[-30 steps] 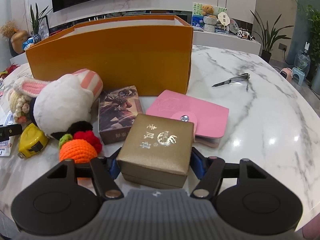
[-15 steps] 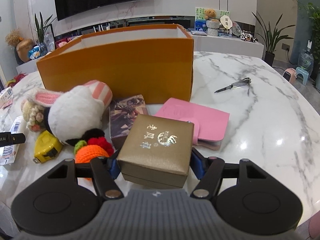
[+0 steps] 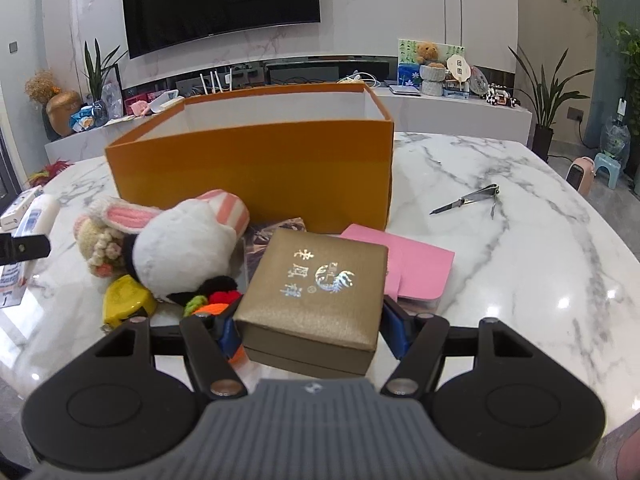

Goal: Organize objects

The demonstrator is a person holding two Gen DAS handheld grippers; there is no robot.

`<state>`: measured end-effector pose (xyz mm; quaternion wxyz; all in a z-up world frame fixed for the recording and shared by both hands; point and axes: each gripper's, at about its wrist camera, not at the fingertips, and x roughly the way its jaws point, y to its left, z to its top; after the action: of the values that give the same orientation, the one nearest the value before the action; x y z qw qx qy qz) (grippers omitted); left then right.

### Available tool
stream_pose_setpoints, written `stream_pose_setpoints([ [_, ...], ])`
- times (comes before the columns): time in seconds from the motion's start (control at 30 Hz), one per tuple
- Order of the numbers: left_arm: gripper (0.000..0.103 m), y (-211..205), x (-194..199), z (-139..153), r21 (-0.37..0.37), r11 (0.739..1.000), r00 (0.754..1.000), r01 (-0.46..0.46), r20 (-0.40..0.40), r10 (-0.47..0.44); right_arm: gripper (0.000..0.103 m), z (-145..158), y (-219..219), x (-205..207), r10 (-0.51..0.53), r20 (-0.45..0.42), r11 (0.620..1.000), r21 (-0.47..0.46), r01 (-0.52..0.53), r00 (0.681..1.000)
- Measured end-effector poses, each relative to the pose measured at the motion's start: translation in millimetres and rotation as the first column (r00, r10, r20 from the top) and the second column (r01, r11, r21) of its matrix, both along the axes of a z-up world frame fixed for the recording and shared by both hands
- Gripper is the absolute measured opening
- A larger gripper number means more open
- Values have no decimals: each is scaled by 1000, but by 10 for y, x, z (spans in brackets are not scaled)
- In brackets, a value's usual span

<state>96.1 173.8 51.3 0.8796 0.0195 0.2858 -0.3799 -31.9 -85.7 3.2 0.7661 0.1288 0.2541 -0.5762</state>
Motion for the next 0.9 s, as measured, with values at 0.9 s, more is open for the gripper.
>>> stream_pose_setpoints([
  [0.9,57,-838,211,841,-122,983,985,139,116,-125,69,967,-273,323,225,-2,966,-127,-223,974],
])
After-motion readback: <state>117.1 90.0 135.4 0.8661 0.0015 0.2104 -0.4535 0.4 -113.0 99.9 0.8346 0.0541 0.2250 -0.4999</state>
